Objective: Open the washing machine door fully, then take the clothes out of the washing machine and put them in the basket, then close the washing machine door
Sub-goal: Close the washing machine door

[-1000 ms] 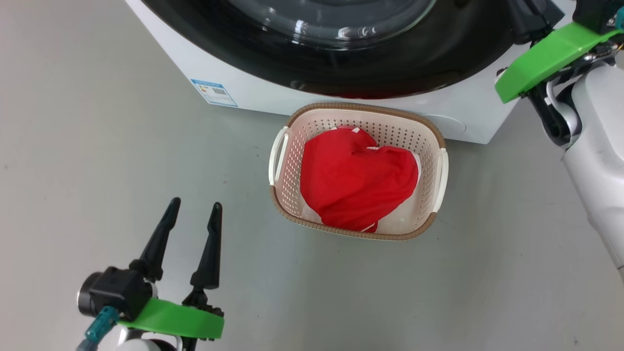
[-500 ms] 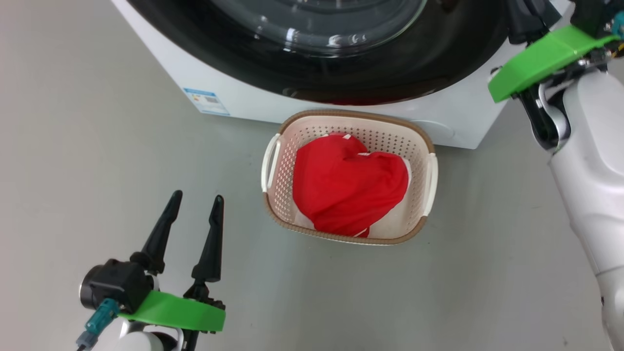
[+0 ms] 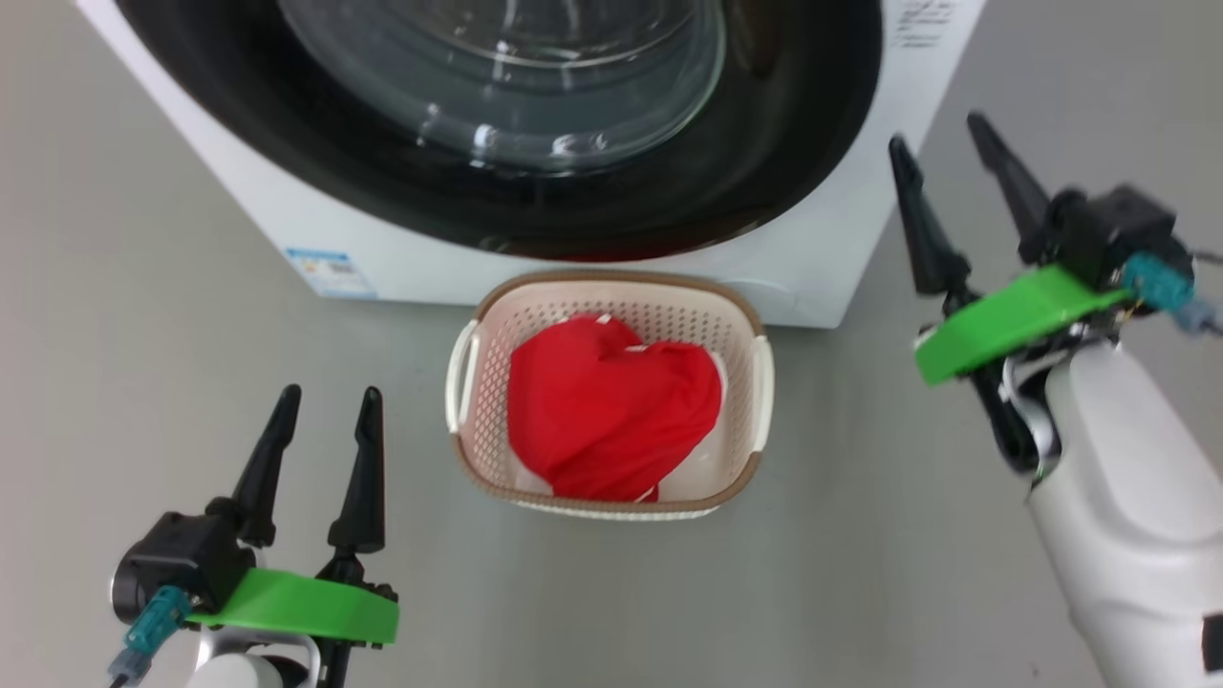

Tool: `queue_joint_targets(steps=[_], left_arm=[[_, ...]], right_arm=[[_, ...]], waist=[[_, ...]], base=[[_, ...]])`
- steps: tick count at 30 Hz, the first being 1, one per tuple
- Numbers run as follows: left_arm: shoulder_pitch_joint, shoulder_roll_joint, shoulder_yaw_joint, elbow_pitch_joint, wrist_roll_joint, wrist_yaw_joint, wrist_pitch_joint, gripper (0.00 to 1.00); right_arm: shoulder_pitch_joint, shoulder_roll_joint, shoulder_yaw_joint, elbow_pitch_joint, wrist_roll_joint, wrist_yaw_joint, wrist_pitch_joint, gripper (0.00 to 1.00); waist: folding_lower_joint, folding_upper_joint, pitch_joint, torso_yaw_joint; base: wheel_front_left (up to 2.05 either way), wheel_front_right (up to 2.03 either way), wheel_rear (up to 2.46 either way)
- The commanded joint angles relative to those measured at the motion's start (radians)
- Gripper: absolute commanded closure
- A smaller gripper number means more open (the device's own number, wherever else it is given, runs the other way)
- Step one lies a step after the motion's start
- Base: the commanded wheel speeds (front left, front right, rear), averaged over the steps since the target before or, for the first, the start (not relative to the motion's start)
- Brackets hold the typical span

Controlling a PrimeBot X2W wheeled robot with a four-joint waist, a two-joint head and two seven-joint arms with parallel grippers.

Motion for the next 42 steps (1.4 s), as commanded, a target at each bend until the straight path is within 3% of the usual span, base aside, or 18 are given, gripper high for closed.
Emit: queue_joint_targets(steps=[1, 12, 19, 30, 42], left_arm=[[-0.004, 0.017, 0.033, -0.018, -0.002, -0.006, -0.009, 0.00], [0.052, 0.031, 0.030, 0.005, 0.011, -0.006, -0.009, 0.00], [0.099, 0.051, 0.021, 0.000, 0.010, -0.006, -0.009, 0.00], [0.152, 0.077, 0.010, -0.015, 0.003, -0.006, -0.009, 0.00], [0.194, 0.089, 0.014, -0.016, 0.002, -0.006, -0.009, 0.00]], right_arm=[[0.014, 0.017, 0.009, -0.035, -0.012, -0.001, -0.006, 0.00], [0.286, 0.055, -0.072, -0.223, -0.063, -0.001, -0.006, 0.00], [0.412, 0.045, -0.124, -0.308, -0.058, -0.001, -0.006, 0.00], [0.592, 0.040, -0.224, -0.434, -0.053, -0.001, -0.006, 0.00], [0.688, 0.041, -0.232, -0.504, -0.040, -0.001, -0.006, 0.00]], waist=[[0.0000, 0.0000, -0.047, -0.046], [0.0000, 0.0000, -0.165, -0.124], [0.0000, 0.0000, -0.219, -0.160], [0.0000, 0.0000, -0.262, -0.181], [0.0000, 0.0000, -0.297, -0.194]], base=[[0.00, 0.00, 0.00], [0.00, 0.00, 0.00], [0.00, 0.00, 0.00], [0.00, 0.00, 0.00], [0.00, 0.00, 0.00]])
